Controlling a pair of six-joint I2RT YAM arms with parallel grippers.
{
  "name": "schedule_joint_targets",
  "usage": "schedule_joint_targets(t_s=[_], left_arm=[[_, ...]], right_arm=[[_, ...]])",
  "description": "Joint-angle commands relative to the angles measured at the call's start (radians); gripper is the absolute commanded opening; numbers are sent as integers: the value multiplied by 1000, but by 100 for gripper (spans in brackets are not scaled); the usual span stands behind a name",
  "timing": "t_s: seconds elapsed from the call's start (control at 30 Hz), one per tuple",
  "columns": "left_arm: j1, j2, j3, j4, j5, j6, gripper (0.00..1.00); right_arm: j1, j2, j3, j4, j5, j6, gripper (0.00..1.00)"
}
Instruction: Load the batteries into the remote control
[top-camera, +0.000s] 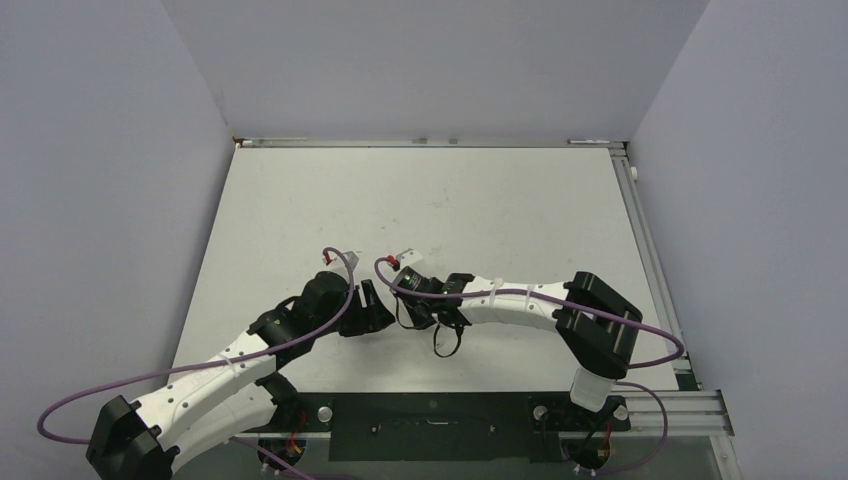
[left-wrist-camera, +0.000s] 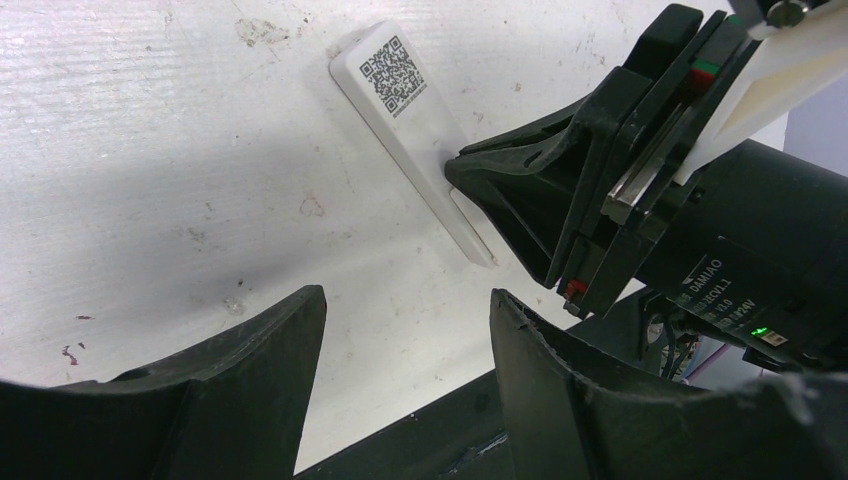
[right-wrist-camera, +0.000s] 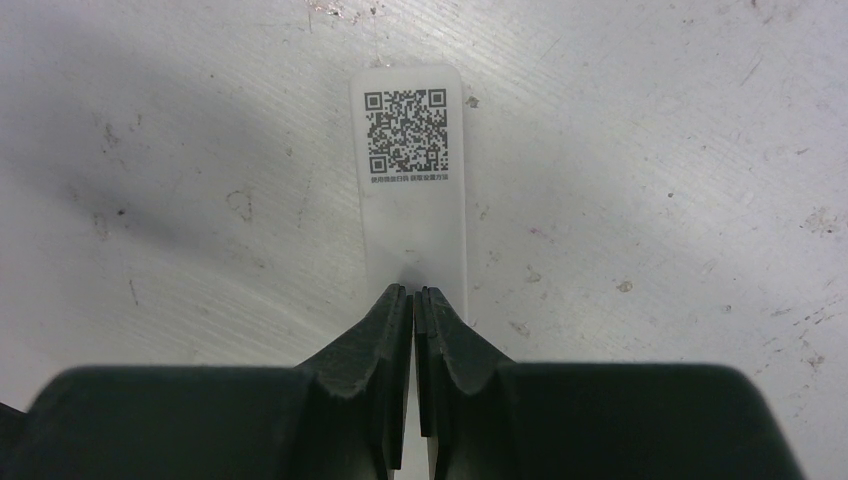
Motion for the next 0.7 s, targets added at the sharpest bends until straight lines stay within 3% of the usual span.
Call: schedule_joint_targets(t_s=[0.0, 0.67], left_arm=[[7, -15, 15, 9, 11, 15, 58], [14, -10, 10, 18, 22, 13, 58]], right_arm=[[6, -22, -10, 27, 0, 1, 9], [19, -40, -13, 9, 11, 6, 9]])
